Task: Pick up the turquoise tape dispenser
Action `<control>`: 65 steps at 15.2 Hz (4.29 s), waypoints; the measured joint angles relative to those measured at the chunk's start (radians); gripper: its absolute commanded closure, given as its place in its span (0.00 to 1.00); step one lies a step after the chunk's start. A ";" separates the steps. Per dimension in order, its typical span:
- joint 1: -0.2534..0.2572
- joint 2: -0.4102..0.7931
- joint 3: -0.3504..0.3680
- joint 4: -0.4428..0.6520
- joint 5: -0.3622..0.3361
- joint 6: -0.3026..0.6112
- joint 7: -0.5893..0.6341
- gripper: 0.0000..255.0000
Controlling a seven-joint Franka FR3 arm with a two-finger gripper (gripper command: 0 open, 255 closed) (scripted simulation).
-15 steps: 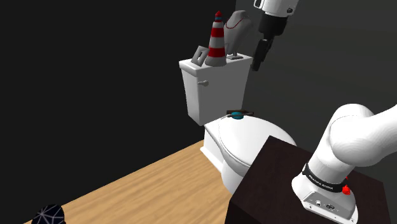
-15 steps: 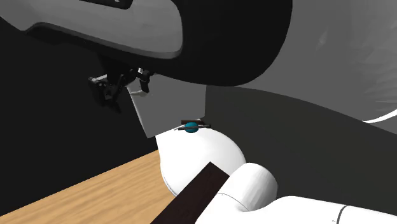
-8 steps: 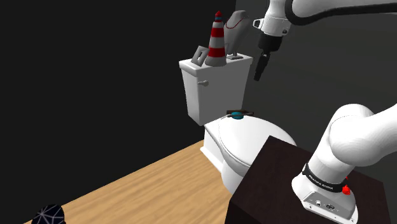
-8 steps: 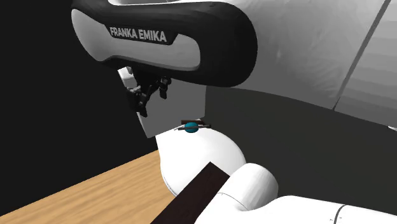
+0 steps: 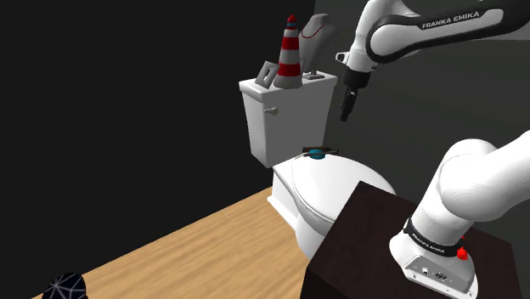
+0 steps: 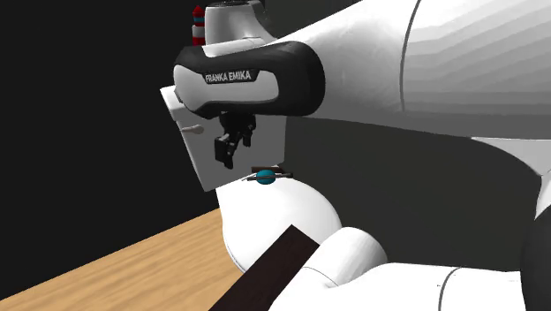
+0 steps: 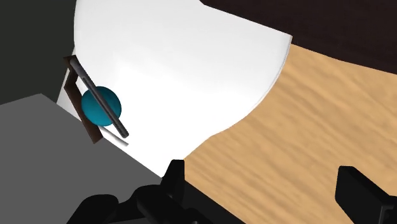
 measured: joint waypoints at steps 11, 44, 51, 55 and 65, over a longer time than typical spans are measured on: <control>0.035 0.343 -0.264 0.044 0.012 0.272 -0.337 0.00; -0.347 1.619 -0.140 0.920 0.711 0.396 -1.267 0.00; -0.354 1.641 -0.131 0.929 0.719 0.410 -1.272 1.00; -0.355 1.641 -0.131 0.931 0.719 0.410 -1.272 1.00; -0.332 1.568 -0.159 0.893 0.696 0.371 -1.261 1.00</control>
